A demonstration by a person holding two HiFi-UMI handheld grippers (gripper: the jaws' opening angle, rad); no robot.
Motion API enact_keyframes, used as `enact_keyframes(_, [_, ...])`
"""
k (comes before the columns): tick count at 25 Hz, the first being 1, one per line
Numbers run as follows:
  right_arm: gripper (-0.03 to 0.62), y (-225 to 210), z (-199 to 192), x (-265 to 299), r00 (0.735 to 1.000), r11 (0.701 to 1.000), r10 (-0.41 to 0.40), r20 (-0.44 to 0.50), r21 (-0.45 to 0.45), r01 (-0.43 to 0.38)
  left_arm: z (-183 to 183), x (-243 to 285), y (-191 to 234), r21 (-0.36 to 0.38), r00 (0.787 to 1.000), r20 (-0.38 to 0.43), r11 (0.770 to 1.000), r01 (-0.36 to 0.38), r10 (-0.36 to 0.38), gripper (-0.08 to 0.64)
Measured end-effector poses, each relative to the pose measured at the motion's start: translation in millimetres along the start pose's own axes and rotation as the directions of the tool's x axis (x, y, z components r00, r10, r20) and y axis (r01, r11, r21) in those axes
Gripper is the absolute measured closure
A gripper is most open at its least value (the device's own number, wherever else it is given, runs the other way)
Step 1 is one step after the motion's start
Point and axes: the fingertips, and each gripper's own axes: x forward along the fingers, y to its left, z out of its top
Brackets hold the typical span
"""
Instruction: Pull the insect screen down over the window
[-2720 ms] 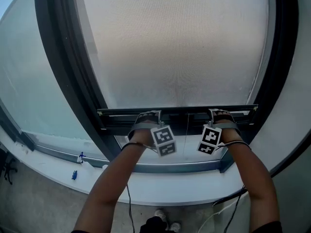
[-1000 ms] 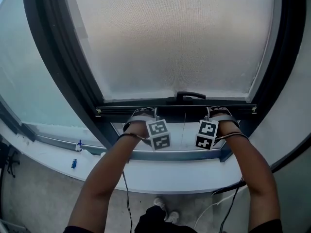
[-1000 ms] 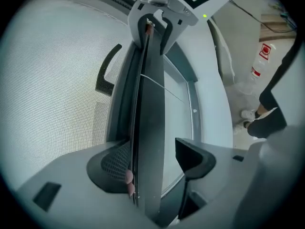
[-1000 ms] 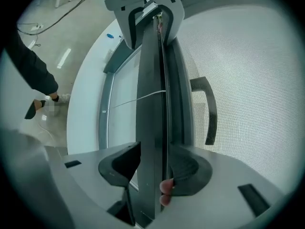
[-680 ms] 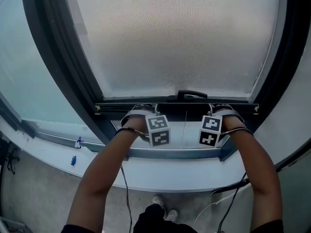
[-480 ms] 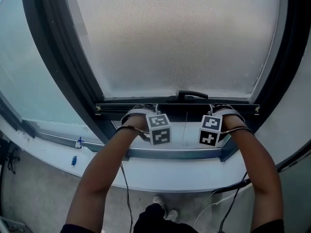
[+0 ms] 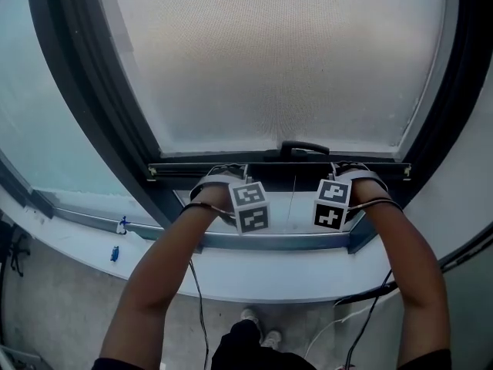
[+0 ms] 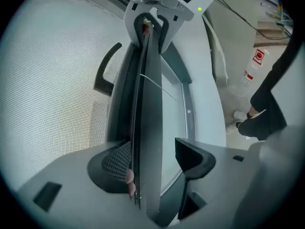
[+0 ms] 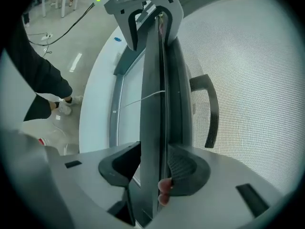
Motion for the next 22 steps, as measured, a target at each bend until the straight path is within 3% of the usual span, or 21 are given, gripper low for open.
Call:
enact_keyframes(4, [0.413,-0.6,-2.7,5.0,0.995,0.995,-0.095,0.012,-0.006,0.095,0.6,1.3,1.9,0.037,0.999,0.0,0.999,-0.039,0.039,0.279])
enact_keyframes(7, [0.413,-1.8,-1.1,6.6,0.992,0.992,-0.122,0.01,0.008,0.122,-1.4,2.3,2.5,0.041,0.999,-0.014,0.998,-0.045,0.046,0.281])
enact_keyframes(12, [0.413,-4.1,0.3,7.4,0.992,0.992,-0.125,0.016,0.027,0.125,-1.6,4.1,3.7,0.024,0.999,-0.014,0.998,-0.051,0.051,0.279])
enact_keyframes(18, [0.416,0.8,0.2,3.3,0.997,0.997,-0.071,0.021,0.032,0.07,-1.2,-1.0,-1.3,0.009,1.0,0.017,1.0,0.017,-0.017,0.282])
enact_keyframes(22, [0.416,2.6,0.4,5.5,0.997,0.996,-0.08,0.017,0.039,0.08,-1.4,1.1,-0.7,0.019,1.0,-0.007,1.0,-0.022,0.022,0.282])
